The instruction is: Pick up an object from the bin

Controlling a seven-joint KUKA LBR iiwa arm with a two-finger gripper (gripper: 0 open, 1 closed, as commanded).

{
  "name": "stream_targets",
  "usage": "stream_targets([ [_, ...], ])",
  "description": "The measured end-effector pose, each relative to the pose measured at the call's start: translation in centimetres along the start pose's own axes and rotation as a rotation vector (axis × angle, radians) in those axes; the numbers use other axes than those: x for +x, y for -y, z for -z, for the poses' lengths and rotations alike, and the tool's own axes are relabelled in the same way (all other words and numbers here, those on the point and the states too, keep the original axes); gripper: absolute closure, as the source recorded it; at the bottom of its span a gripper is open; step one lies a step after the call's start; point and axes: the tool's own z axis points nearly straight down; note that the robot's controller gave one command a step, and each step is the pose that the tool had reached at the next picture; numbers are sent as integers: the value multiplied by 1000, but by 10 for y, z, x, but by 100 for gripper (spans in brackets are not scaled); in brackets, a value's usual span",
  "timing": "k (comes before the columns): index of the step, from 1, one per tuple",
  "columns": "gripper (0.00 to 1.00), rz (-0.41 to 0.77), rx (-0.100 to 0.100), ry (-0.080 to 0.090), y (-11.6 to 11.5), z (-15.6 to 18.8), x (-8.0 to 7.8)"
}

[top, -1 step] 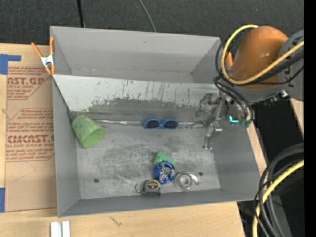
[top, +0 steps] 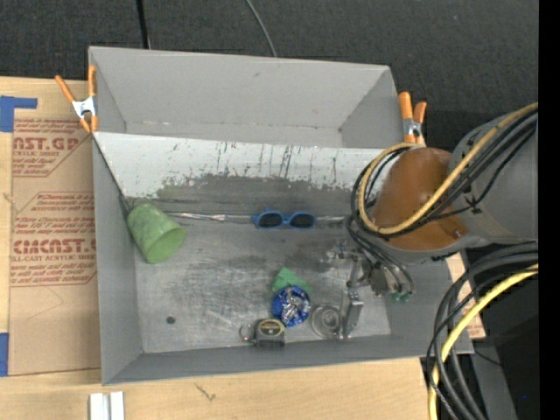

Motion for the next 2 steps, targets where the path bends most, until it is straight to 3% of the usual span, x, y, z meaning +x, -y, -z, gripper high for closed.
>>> stream_targets([
  [1,0,-2,-6,-7,-83,13,-4],
  [2,100,-9,-2,-7,-77,13,-5],
])
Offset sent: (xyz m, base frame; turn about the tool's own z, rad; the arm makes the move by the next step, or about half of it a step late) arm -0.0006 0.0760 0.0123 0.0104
